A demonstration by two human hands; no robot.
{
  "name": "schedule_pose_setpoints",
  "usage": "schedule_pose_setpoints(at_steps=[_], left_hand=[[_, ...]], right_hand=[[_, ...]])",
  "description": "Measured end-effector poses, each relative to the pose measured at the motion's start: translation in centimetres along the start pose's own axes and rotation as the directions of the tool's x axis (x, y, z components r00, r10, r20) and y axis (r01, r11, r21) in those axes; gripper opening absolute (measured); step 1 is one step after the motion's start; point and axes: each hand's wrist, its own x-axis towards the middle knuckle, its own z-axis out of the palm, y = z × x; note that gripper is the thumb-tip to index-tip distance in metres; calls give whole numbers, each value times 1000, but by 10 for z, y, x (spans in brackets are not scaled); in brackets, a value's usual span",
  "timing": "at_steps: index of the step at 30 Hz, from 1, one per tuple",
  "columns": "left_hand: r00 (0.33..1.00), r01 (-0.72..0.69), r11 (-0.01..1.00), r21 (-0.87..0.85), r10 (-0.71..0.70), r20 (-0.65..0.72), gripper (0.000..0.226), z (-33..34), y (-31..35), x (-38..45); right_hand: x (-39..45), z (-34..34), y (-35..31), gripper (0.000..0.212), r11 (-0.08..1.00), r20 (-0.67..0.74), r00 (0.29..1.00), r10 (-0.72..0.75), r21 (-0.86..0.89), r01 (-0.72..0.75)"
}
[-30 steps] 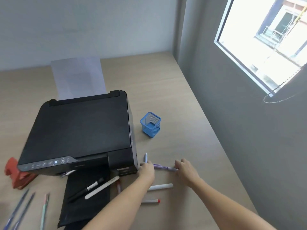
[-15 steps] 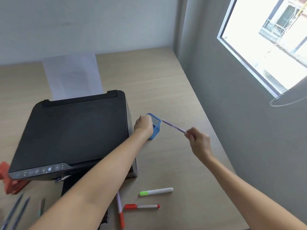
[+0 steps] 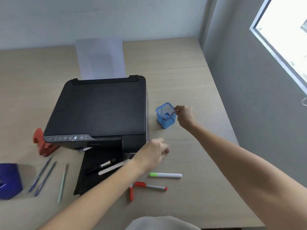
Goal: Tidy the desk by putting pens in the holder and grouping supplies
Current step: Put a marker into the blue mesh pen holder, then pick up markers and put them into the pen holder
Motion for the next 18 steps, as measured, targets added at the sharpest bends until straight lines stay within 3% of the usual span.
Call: schedule_pose_setpoints(at_steps=[3, 5, 6, 8, 11, 13, 14, 18], left_hand=[[961, 77, 985, 154, -114, 250, 23, 61, -17, -46], [945, 77, 962, 261, -154, 290, 24, 93, -25, -61], [941, 74, 945, 318, -171, 290, 24, 104, -27, -65], [942, 82, 915, 394, -201, 269, 32, 120, -33, -70], [962, 100, 905, 414, -194, 193, 27, 133, -40, -76], [968, 115, 894, 433, -198, 151, 14, 138, -44, -81], [971, 146, 898, 415, -211, 116, 21, 141, -45, -86], [933, 350, 848, 398, -352, -70, 12, 144, -51, -104]], right_hand=[[-34, 7, 3, 33, 996, -52, 999, -16, 89, 21], [-70, 15, 10, 25, 992, -44, 997, -71, 102, 75], [-90, 21, 15, 20, 990, 24, 992, -121, 77, 119], [-126, 33, 27, 13, 977, 226, 951, -213, 48, 207], [-160, 48, 43, 16, 973, 472, 857, -209, 8, 233], [-172, 56, 54, 27, 967, 546, 821, -169, -68, 244], [-177, 59, 59, 29, 959, 568, 808, -157, -107, 262], [-189, 66, 69, 20, 925, 550, 823, -143, -222, 310]])
